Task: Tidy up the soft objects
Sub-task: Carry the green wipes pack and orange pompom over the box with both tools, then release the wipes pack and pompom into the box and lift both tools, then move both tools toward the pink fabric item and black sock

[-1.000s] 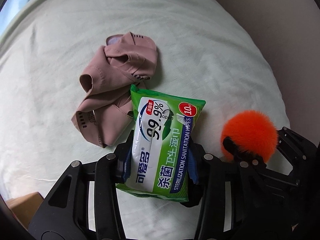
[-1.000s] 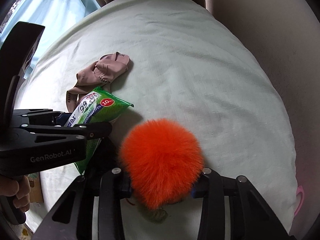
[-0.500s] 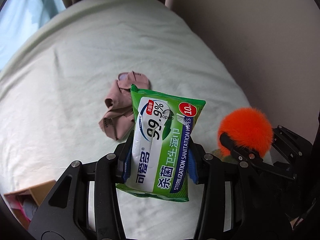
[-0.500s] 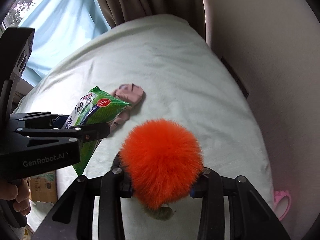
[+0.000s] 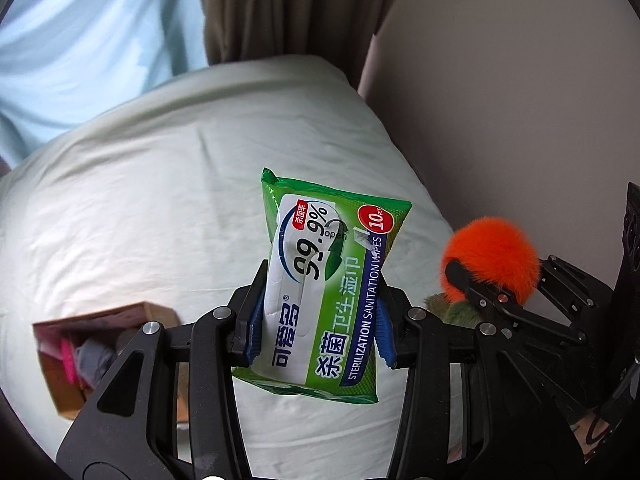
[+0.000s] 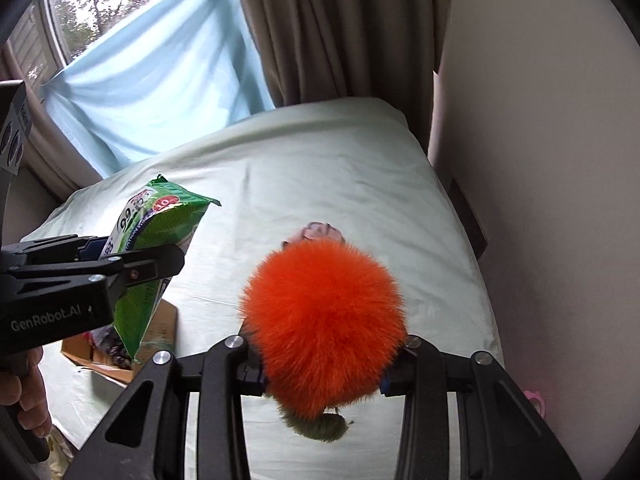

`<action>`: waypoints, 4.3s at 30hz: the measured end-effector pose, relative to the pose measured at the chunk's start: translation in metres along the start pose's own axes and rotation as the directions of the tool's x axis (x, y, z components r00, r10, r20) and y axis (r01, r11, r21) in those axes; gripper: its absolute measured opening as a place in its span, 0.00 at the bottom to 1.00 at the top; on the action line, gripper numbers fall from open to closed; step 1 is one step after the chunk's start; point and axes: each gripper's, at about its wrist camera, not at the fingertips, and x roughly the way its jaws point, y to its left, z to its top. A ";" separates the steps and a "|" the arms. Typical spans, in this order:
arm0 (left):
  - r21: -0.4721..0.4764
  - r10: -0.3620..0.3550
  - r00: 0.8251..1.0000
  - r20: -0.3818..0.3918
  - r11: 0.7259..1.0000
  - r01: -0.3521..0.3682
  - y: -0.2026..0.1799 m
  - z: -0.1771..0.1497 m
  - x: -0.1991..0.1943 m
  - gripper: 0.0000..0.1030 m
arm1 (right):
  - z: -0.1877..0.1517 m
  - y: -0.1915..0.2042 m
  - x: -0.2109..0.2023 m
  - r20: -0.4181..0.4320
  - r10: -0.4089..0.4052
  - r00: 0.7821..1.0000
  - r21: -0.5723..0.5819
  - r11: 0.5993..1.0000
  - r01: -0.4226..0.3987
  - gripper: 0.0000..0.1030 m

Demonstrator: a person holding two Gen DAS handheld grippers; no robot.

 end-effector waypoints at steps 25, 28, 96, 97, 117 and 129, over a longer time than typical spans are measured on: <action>-0.298 0.143 0.989 0.037 0.946 -0.126 0.289 -0.104 -0.152 0.39 | 0.021 0.299 -0.032 -0.018 0.163 0.986 -0.178 0.970 -0.164 0.34; -0.305 0.137 0.990 -0.007 0.943 -0.133 0.327 -0.114 -0.132 0.39 | 0.018 0.328 -0.008 -0.055 0.161 0.985 -0.160 0.973 -0.168 0.34; -0.242 0.153 0.988 -0.030 0.958 -0.156 0.370 -0.196 -0.151 1.00 | -0.037 0.370 0.022 -0.165 0.070 0.984 0.030 0.997 -0.066 0.98; -0.252 0.159 0.987 -0.017 0.955 -0.158 0.369 -0.196 -0.160 1.00 | -0.037 0.369 0.009 -0.144 0.062 0.988 0.022 0.998 -0.059 0.98; -0.234 0.209 0.962 0.178 0.958 -0.165 0.276 -0.169 -0.225 1.00 | -0.050 0.291 -0.128 0.149 -0.052 0.988 0.048 0.998 0.045 0.98; -0.075 0.124 0.976 0.180 0.991 -0.112 0.151 -0.075 -0.148 1.00 | -0.041 0.166 -0.119 0.123 -0.113 0.986 0.120 0.988 0.098 0.98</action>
